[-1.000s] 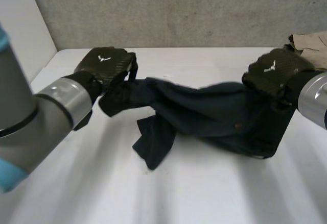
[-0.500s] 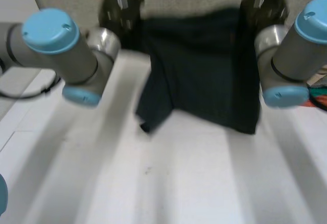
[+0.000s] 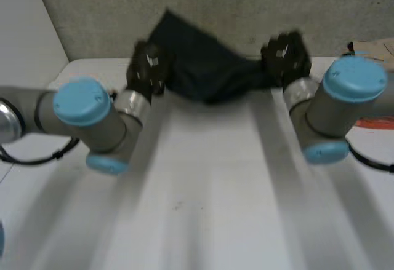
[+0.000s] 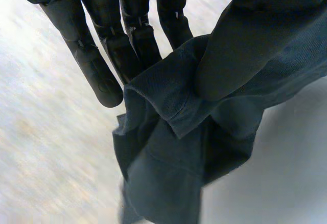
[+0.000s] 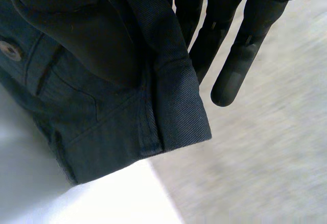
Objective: Fold the laundry.
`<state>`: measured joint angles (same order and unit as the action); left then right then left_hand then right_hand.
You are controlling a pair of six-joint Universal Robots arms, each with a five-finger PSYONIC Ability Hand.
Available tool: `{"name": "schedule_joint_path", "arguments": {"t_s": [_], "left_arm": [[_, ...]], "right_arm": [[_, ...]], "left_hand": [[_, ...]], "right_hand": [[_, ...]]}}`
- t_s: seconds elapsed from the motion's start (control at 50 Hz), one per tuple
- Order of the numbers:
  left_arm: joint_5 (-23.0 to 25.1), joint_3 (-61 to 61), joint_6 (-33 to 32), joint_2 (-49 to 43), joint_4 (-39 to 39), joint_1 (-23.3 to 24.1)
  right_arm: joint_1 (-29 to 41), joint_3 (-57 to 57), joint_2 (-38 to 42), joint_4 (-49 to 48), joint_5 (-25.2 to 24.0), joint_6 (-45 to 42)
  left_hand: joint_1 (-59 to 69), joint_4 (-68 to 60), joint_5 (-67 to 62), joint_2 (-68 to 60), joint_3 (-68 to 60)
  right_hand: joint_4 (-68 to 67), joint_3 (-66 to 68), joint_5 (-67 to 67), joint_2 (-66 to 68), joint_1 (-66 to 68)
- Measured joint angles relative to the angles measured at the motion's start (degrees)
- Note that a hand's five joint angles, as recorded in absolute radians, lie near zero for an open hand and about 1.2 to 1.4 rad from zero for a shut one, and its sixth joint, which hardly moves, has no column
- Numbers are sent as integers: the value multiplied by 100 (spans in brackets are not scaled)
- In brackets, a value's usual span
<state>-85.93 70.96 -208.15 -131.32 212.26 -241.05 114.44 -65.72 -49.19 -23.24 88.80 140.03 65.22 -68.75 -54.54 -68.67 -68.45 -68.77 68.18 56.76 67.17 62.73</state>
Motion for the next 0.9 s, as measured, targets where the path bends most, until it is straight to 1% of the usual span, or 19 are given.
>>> {"name": "schedule_joint_path", "arguments": {"t_s": [0.14, 0.18, 0.22, 0.24, 0.28, 0.3, 0.32, 0.34, 0.36, 0.4, 0.42, 0.5, 0.58, 0.68, 0.74, 0.82, 0.9], "left_arm": [[-17, 880, -3, 7, -768, 104], [-15, 1106, -3, 185, -1023, 111], [-8, 1373, -4, 495, -1347, 108], [-4, 1457, -5, 615, -1455, 106], [15, 1675, -4, 991, -1772, 97], [24, 1737, -3, 1117, -1873, 94], [36, 1812, -1, 1289, -2007, 88], [47, 1868, 1, 1434, -2120, 81], [58, 1914, 6, 1568, -2221, 69], [76, 1965, 16, 1773, -2366, 31], [86, 1982, 23, 1878, -2437, -1], [154, 1924, 71, 2053, -2553, -199], [324, 1722, 268, 1996, -2576, -418], [730, 1294, 860, 1580, -2600, -613], [944, 1037, 1145, 1189, -2654, -647], [1059, 838, 1217, 810, -2767, -650], [1086, 766, 1103, 603, -2888, -658]], "right_arm": [[-32, -421, 363, 871, -17, 33], [-48, -553, 306, 1078, -16, 33], [-64, -742, 157, 1285, -21, 33], [-69, -815, 88, 1339, -25, 33], [-90, -1046, -150, 1444, -42, 36], [-96, -1130, -234, 1464, -48, 38], [-105, -1245, -354, 1486, -55, 41], [-113, -1349, -460, 1497, -62, 45], [-119, -1454, -560, 1503, -70, 48], [-127, -1624, -710, 1501, -81, 55], [-131, -1739, -802, 1497, -88, 59], [-138, -2032, -957, 1457, -104, 69], [-146, -2187, -984, 1426, -121, 108], [-205, -2261, -967, 1409, -233, 288], [-264, -2261, -957, 1412, -336, 430], [-312, -2252, -951, 1416, -406, 531], [-328, -2253, -945, 1418, -425, 562]], "left_hand": [[-14, 49, 5, 45, 41], [-114, 482, 106, 509, 493], [-717, 1169, 711, 1167, 1132], [-817, 1226, 775, 1248, 1187], [-2293, 2447, 2020, 2492, 2384], [-2632, 2777, 2349, 2816, 2757], [-2632, 2777, 2349, 2816, 2757], [-3215, 3432, 3023, 3412, 3354], [-3480, 3740, 3341, 3712, 3663], [-3480, 3740, 3341, 3712, 3663], [-3672, 4057, 3646, 3999, 3941], [-3672, 4084, 3658, 4015, 3946], [-3672, 4084, 3658, 4015, 3946], [-3654, 4050, 3616, 4002, 3937], [-3073, 3461, 3041, 3469, 3461], [-2957, 3296, 2891, 3312, 3294], [-2957, 3289, 2875, 3301, 3273]], "right_hand": [[0, 0, 0, 0, 0], [0, 0, 0, 0, 0], [0, 0, 0, 0, 0], [0, 0, 0, 0, 0], [0, 0, 0, 0, 0], [0, 0, 0, 0, 0], [0, 0, 0, 0, 0], [0, 0, 0, 0, 0], [0, 0, 0, 0, 0], [0, 0, 0, 0, 0], [0, 0, 0, 0, 0], [0, 0, 0, 0, 0], [0, 0, 0, 0, 0], [0, 0, 0, 0, 0], [0, 0, 0, 0, 0], [0, 0, 0, 0, 0], [0, 0, 0, 0, 0]]}}
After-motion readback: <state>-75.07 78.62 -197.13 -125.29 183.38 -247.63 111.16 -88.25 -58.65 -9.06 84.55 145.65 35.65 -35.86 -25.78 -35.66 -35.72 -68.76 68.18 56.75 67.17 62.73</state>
